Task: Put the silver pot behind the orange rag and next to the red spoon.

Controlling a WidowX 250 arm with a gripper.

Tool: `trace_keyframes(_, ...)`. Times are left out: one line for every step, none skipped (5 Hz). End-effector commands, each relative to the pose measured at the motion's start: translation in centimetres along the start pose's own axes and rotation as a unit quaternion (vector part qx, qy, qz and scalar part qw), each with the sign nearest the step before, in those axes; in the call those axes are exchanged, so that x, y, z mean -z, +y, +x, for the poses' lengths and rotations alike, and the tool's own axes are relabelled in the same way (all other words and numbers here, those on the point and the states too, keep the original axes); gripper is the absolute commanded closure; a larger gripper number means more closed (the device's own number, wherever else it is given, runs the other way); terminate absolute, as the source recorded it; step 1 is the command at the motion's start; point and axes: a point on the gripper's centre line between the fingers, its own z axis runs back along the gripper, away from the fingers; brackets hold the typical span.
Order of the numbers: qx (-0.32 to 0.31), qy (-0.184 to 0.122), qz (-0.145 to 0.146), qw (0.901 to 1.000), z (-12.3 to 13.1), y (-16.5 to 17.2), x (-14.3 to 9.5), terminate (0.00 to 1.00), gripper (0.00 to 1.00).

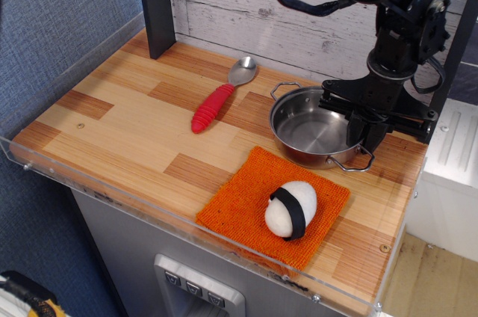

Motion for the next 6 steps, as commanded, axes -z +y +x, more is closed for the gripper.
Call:
trace_keyframes(-0.045, -0.078, -0.056, 0.9943, 0.3, 0.5, -5.3, 0.00, 0.00)
trace_keyframes(-0.086, -0.120, -0.086, 0.9853, 0.6, 2.1, -9.5, 0.00, 0.00)
trace_keyframes(-0.100, -0.146, -0.093, 0.9797, -0.3, 3.6, -13.5, 0.00, 0.00)
trace_keyframes(-0.099, -0.114, -0.111, 0.9823, -3.2, 5.1, -16.4, 0.00, 0.00)
trace_keyframes(-0.067, -0.079, -0.127, 0.9864, -6.1, 5.4, -16.7, 0.00, 0.00)
trace_keyframes(-0.020, -0.038, -0.102, 0.9939, -9.2, 6.2, -16.3, 0.00, 0.00)
